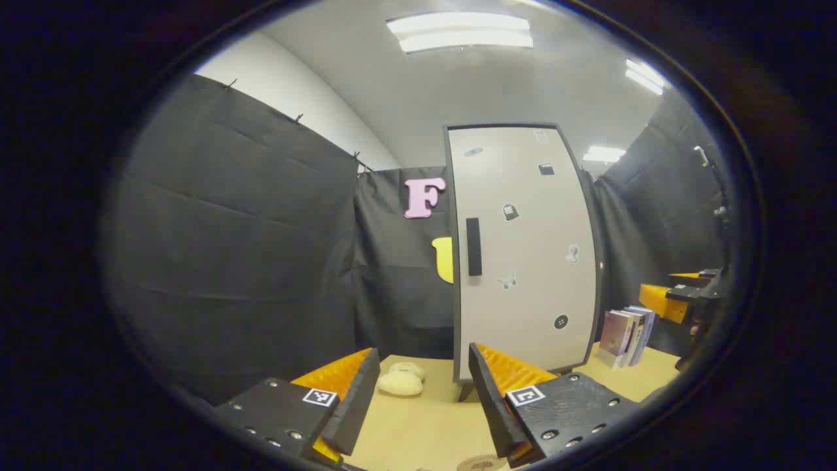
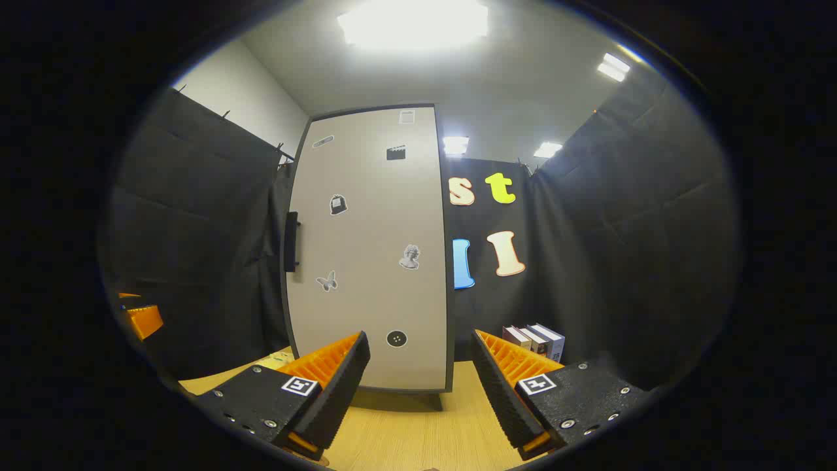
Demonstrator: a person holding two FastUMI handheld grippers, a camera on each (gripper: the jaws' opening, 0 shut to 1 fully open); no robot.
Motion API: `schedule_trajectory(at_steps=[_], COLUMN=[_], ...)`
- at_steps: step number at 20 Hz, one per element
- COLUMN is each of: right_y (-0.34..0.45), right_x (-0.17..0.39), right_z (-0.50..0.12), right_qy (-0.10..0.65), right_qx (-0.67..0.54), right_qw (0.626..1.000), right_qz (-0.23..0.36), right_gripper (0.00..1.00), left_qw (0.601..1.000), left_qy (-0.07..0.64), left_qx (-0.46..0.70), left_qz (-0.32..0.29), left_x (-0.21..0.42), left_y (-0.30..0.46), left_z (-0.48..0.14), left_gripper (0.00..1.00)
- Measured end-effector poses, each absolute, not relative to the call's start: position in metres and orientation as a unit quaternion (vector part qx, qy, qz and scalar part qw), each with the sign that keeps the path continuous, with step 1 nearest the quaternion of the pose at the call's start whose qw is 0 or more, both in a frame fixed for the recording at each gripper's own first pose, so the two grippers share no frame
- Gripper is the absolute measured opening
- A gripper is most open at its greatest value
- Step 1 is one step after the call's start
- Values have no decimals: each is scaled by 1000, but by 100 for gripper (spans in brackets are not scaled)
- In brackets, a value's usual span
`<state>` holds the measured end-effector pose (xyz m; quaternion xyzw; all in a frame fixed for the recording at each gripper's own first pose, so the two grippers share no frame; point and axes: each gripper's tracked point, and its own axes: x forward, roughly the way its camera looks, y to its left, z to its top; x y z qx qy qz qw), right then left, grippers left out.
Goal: Open the cabinet door with the right hand, grasp the bottle in the cabinet with the left hand and place it on the coaster, then close the cabinet door with the right hand.
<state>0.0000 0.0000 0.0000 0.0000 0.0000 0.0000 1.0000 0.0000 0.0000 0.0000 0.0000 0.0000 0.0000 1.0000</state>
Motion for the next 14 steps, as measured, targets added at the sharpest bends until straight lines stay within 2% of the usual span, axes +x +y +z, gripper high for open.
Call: schedule_trajectory(at_steps=[1,2,3,4,14], right_y=[-3,-4,-3,-2,-1], right_x=[0,0,-1,-3,-11], right_z=[-1,-1,-1,-2,-7], right_qy=[0,-1,-1,0,5], right_qx=[-1,-4,-5,-6,-12], right_qw=[1000,1000,1000,1000,1000], right_qz=[1,0,0,2,8], right_gripper=[95,95,95,95,95], left_qw=[1000,1000,1000,1000,1000], left_qy=[-1,-2,-4,-5,-12], left_qx=[0,0,1,2,0], left_qz=[0,-1,-2,-2,-6], left_x=[0,0,0,0,-7], left_y=[0,0,-1,-1,-3], left_z=[0,2,2,3,7], left_gripper=[82,78,78,82,82])
